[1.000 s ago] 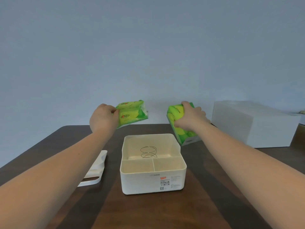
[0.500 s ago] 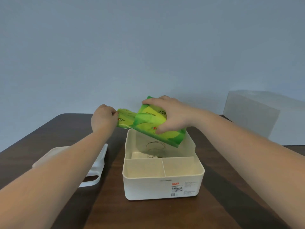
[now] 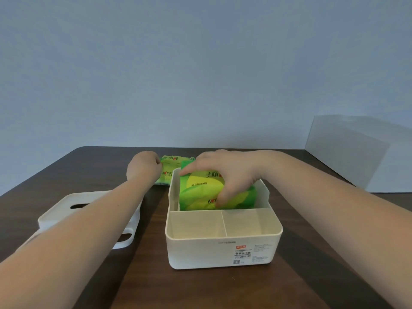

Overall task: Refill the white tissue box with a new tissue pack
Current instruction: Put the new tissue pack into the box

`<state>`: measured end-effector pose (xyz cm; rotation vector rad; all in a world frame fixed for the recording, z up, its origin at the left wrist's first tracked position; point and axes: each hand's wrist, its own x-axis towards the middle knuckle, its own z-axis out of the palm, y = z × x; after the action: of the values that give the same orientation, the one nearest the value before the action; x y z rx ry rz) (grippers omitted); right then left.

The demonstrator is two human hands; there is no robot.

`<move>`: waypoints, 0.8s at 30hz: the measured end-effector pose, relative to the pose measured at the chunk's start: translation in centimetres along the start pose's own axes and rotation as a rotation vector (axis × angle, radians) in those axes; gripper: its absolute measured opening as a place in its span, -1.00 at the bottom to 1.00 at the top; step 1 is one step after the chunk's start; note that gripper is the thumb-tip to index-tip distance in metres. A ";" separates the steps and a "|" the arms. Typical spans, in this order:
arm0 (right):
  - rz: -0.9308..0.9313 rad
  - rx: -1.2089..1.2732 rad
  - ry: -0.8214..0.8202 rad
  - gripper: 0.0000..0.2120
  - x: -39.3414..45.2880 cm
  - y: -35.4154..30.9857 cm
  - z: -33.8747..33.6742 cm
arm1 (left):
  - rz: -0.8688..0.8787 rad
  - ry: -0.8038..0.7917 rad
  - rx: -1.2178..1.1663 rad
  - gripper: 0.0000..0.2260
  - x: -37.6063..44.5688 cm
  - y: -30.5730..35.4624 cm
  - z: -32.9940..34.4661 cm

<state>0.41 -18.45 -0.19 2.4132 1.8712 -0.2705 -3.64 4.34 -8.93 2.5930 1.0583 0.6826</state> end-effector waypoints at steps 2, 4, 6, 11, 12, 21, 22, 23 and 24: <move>0.013 0.015 -0.008 -0.11 0.0 0.1 0.4 | -0.002 -0.011 0.025 -0.77 -0.1 -0.3 -0.2; 0.018 0.025 -0.007 -0.15 -0.1 0.1 0.5 | 0.005 -0.014 0.026 -0.71 -0.1 -0.5 -0.5; 0.014 0.037 -0.005 -0.20 -0.3 -0.1 0.4 | 0.010 -0.013 0.014 -0.67 -0.2 -0.6 -1.0; 0.064 0.101 0.037 -0.29 -1.1 -1.1 -0.4 | 0.045 -0.013 -0.023 -0.68 -0.8 -0.8 -2.3; 0.075 0.133 0.051 -0.33 -1.2 -1.3 -0.5 | 0.052 -0.010 -0.029 -0.68 -0.9 -0.8 -2.5; 0.161 0.250 0.298 -0.63 1.2 -4.4 -1.1 | -0.018 -0.003 0.014 -0.77 -3.0 -3.4 -6.7; 0.161 0.256 0.297 -0.64 1.7 -5.1 -1.0 | -0.036 -0.011 0.023 -0.78 -3.2 -4.1 -7.0; 0.160 0.266 0.299 -0.64 2.3 -5.8 -0.9 | -0.055 -0.020 0.031 -0.78 -3.5 -4.9 -7.3; 0.161 0.277 0.307 -0.64 2.9 -6.6 -0.7 | -0.075 -0.031 0.039 -0.78 -3.7 -5.7 -7.5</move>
<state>-5.21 -13.91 0.24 2.9216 1.8401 -0.1653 -13.15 6.15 -6.01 2.5733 1.1634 0.6082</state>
